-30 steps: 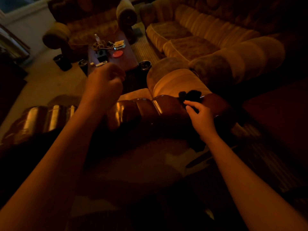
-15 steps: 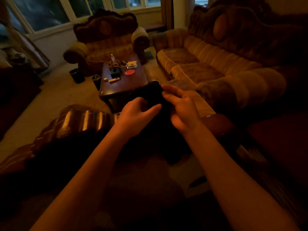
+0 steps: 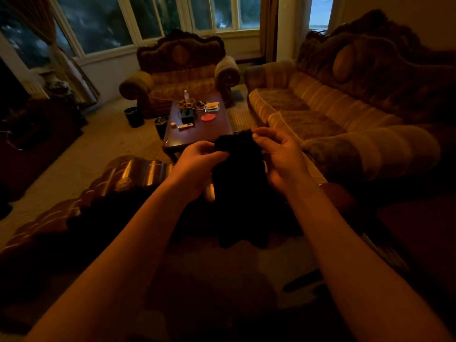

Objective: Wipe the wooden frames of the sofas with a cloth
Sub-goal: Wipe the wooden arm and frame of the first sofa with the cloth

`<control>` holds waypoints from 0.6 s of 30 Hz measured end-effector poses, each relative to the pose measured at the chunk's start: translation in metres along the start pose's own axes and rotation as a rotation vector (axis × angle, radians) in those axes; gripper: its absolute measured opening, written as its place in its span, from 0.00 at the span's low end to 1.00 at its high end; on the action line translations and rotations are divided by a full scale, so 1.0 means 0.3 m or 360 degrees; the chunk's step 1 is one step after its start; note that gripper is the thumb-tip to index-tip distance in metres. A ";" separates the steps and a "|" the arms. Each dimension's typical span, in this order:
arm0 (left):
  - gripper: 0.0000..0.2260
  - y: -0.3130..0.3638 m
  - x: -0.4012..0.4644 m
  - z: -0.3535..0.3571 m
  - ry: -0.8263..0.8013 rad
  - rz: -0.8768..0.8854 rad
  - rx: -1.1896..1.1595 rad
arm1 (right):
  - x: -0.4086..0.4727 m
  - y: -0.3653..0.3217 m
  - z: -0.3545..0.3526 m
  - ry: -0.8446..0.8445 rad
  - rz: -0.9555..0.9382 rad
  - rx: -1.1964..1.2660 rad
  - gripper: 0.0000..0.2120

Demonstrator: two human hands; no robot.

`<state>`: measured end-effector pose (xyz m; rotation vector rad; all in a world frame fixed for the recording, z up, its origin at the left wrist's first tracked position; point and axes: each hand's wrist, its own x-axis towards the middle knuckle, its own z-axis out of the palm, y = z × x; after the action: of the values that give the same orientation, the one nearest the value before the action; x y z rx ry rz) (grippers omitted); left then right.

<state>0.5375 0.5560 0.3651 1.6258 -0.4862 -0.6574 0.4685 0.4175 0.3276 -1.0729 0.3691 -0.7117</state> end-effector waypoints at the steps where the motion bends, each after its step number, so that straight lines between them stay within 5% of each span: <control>1: 0.03 0.006 0.008 -0.004 0.0061 0.0015 0.0054 | -0.005 0.001 -0.010 0.0099 -0.0055 -0.0167 0.06; 4: 0.05 0.022 0.027 0.004 0.0223 0.0055 0.0219 | -0.040 0.005 -0.020 0.0316 -0.0294 -0.0485 0.07; 9: 0.03 0.037 0.062 0.063 0.0306 0.0300 0.0612 | -0.111 0.077 0.017 -0.0203 -0.0105 -0.0764 0.11; 15: 0.08 0.049 0.035 0.100 0.0259 0.0554 0.0895 | -0.057 0.139 0.010 0.0050 -0.0271 -0.1141 0.11; 18: 0.10 0.076 0.012 0.059 0.0155 0.0620 0.1151 | -0.065 0.164 0.051 0.0005 -0.0383 -0.0983 0.13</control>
<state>0.5297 0.5368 0.3855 2.1344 -1.0166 -0.0956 0.4807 0.4553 0.2894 -1.7210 0.4830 -0.8364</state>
